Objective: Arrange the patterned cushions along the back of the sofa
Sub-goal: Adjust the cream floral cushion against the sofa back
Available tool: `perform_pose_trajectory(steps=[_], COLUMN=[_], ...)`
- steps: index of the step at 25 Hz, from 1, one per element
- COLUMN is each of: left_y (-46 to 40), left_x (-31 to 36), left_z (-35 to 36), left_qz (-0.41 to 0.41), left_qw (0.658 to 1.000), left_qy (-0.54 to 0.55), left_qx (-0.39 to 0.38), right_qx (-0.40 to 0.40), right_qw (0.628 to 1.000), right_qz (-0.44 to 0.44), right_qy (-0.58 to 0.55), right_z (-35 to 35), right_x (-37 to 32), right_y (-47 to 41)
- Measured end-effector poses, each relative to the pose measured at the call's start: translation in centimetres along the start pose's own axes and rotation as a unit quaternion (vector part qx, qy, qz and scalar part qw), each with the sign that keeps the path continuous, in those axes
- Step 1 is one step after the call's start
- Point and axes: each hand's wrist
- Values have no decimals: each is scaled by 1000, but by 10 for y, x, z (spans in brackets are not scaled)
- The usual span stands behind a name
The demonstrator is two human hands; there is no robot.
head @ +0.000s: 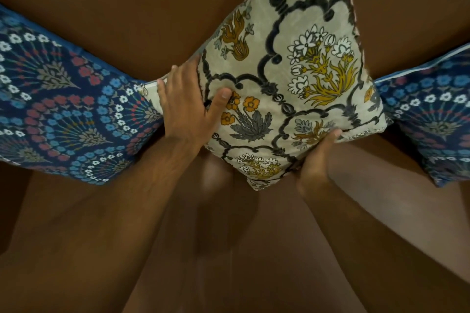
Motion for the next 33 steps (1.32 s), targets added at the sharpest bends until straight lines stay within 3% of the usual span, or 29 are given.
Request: perform_pose_trajectory(steps=[7,10,14,19,24,28,33], left_y=[40,57,44,19,21,20,24], left_x=[-17,-69,-179,-307,-347,-375,-400], left_z=[-65,-121,-211,-240,-225,-243,-246], left_qz=[37,30,-97,-101,-60,6,6], left_qw=[995,990,977,995,990,982,990], left_qy=[-67,-140,-184,-18,120,112,108], left_qx=[-67,-14,56,7,50,151,86], right_qx=[53,-47,-141,-150,-117,-138,-70], right_qw=[994,980,950,961,985,986,994], right_qz=[68,143,221,191,130,97,85], right_qy=[59,131,168,133,12,1,-5], right_z=[-11,19,109,240,301,342,357], right_x=[40,82,128,189,230,239,253], right_y=[80,112,113,100,111,118,116])
Point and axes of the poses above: each hand's wrist, its own y-axis away from the middle knuckle, its own z-axis out of the palm, x = y × z, and after that the axes turned 12 degrees about z, right-handed
